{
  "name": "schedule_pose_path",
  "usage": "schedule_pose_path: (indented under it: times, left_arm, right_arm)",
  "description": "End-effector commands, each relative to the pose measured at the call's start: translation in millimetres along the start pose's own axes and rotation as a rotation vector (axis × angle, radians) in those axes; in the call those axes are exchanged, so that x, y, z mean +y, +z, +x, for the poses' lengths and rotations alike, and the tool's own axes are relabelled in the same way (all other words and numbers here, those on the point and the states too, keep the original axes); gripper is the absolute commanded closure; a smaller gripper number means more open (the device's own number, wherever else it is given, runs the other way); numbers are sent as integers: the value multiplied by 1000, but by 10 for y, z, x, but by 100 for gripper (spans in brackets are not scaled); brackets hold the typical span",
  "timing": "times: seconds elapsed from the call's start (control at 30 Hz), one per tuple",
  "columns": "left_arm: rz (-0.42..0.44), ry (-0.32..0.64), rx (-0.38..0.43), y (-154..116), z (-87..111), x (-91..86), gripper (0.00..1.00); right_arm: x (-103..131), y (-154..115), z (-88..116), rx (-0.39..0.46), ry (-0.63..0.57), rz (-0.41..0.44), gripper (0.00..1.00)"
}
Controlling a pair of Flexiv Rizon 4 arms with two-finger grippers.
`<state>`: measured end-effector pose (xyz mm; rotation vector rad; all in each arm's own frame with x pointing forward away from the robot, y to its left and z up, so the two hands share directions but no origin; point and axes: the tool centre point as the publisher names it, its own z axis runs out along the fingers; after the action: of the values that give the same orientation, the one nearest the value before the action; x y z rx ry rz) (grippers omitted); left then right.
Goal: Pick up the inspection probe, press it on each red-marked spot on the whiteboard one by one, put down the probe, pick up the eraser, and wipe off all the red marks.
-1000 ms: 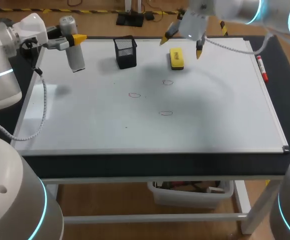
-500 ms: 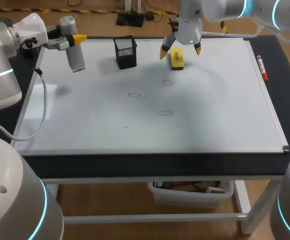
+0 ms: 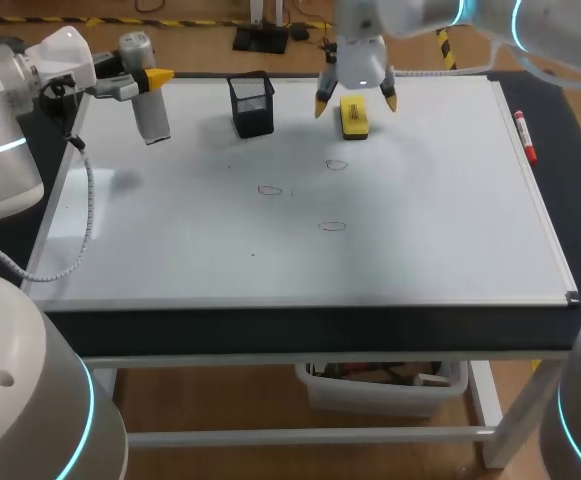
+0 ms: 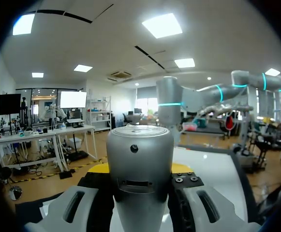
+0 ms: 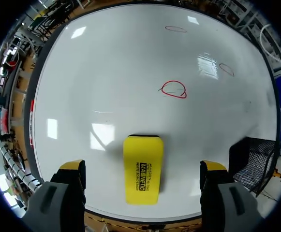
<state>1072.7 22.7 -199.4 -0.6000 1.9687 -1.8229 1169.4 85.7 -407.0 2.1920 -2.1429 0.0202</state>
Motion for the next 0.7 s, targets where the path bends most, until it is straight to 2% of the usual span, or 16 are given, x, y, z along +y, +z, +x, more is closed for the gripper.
schedule_pose_path:
  times: [0.03, 0.17, 0.7]
  left_arm:
    - [4, 2, -1, 6, 0, 4, 100]
    - [4, 2, -1, 6, 0, 4, 100]
    - [4, 2, -1, 6, 0, 4, 100]
  right_arm:
    - [-22, -10, -3, 5, 19, -20, 0]
    - [-54, 13, 32, -42, 59, -35, 0]
    - [-85, 88, 26, -53, 46, -6, 0]
